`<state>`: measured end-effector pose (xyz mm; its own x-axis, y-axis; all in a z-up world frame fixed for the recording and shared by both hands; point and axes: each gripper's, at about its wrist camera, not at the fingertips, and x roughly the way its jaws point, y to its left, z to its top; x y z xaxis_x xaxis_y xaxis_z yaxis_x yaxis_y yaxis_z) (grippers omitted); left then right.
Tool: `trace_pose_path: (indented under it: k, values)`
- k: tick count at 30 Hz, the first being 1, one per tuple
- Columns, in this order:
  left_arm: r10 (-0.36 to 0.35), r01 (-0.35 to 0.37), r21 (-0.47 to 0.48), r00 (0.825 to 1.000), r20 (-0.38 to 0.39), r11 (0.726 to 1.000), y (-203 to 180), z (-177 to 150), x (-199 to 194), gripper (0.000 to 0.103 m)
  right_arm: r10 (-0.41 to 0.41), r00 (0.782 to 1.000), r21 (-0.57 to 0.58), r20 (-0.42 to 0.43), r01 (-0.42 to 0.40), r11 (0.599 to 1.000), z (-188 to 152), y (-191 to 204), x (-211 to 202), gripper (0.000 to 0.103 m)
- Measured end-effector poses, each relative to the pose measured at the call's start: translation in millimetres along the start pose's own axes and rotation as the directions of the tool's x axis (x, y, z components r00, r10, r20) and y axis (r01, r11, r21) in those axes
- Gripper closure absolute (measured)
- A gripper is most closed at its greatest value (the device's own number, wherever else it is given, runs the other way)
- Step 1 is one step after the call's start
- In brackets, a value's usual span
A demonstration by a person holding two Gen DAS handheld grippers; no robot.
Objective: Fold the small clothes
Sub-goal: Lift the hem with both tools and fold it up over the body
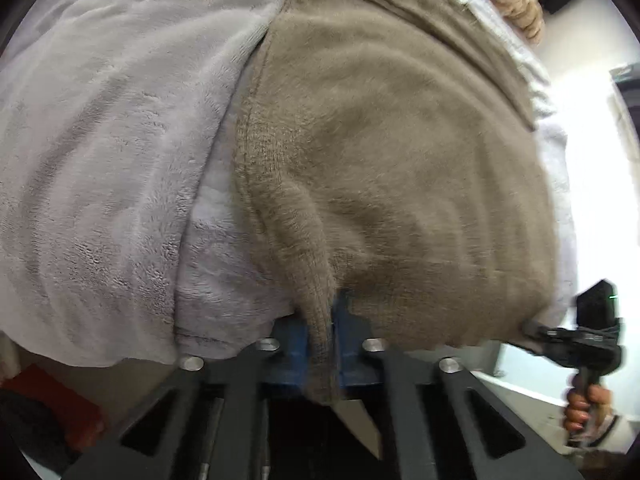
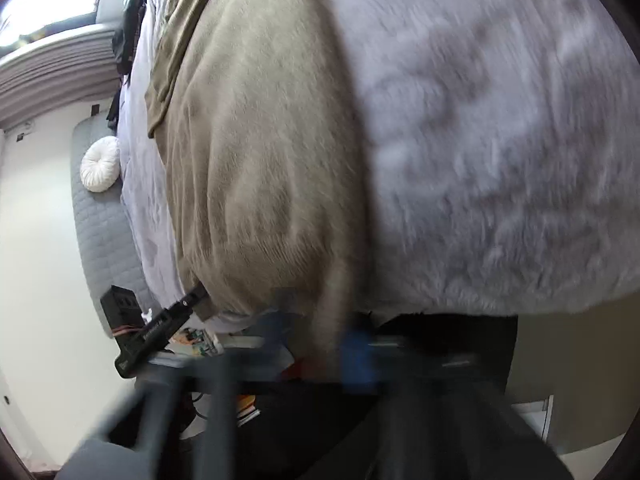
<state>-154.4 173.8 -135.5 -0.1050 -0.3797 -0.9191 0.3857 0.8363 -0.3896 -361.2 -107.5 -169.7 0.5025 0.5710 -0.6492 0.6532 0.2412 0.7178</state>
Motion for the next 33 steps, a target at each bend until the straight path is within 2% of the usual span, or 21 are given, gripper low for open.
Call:
trace_pose_path:
  k: [2,6,10,13,19,23,25,26,27,28,29,30,31,32,33]
  values:
    - [-0.034,0.034,0.003,0.999,0.026,0.999,-2.1,1.4,-14.2,0.092,0.064,0.998,-0.011,0.021,-0.064,0.998,-1.5,5.6,-7.7,0.095]
    - [-0.088,0.086,0.022,0.992,0.087,0.996,-10.9,14.4,-43.6,0.092,0.217,0.974,-0.07,0.064,-0.213,0.975,9.0,34.3,-29.6,0.095]
    - [-0.12,0.114,0.05,0.981,0.152,0.992,-36.0,51.3,-57.5,0.092,0.278,0.955,-0.112,0.099,-0.267,0.957,41.4,65.7,-43.1,0.095]
    - [-0.107,0.097,0.062,0.977,0.186,0.993,-44.3,83.3,-56.4,0.092,0.289,0.95,-0.14,0.117,-0.273,0.952,74.5,85.5,-46.5,0.095]
    - [0.001,-0.01,0.04,0.978,0.209,0.999,-64.9,158.8,-30.8,0.092,0.243,0.959,-0.119,0.148,-0.226,0.967,148.2,101.0,-50.9,0.095]
    - [0.137,-0.141,0.006,0.973,0.188,0.99,-70.6,192.7,-14.1,0.092,0.178,0.974,-0.048,0.138,-0.173,0.984,188.1,91.3,-45.2,0.095]
    - [0.215,-0.217,-0.009,0.96,0.177,0.976,-73.0,203.0,-9.3,0.092,0.14,0.983,-0.032,0.117,-0.137,0.99,198.7,88.6,-41.8,0.095]
    - [0.236,-0.239,-0.008,0.955,0.179,0.971,-73.3,206.0,-9.3,0.086,0.118,0.988,-0.032,0.102,-0.116,0.993,203.3,88.4,-40.4,0.093]
    - [0.251,-0.254,-0.006,0.951,0.18,0.967,-74.5,208.0,-10.1,0.074,0.089,0.991,-0.036,0.096,-0.086,0.996,207.2,87.7,-41.1,0.091]
    - [0.267,-0.27,-0.007,0.946,0.184,0.963,-76.1,209.8,-12.2,0.038,0.056,0.995,-0.04,0.088,-0.052,0.998,210.7,88.4,-41.4,0.089]
    - [0.286,-0.289,-0.013,0.937,0.202,0.957,-77.7,209.8,-16.4,0.015,0.039,0.996,-0.045,0.082,-0.035,0.998,212.5,86.9,-43.6,0.086]
    - [0.291,-0.296,-0.011,0.931,0.22,0.955,-76.8,207.6,-21.3,0.014,0.023,0.997,-0.057,0.08,-0.018,0.998,214.2,87.4,-45.4,0.074]
    - [0.289,-0.298,0.005,0.93,0.228,0.954,-78.7,207.4,-24.7,0.014,0.003,0.997,-0.079,0.083,0.003,0.997,216.6,90.2,-48.2,0.052]
    - [0.289,-0.299,0.013,0.931,0.224,0.954,-80.0,208.5,-24.5,0.014,-0.005,0.996,-0.102,0.084,0.014,0.995,218.6,92.9,-50.5,0.041]
    - [0.294,-0.306,0.021,0.93,0.221,0.952,-81.2,209.0,-24.1,0.014,-0.02,0.996,-0.144,0.084,0.032,0.989,220.3,98.0,-52.7,0.037]
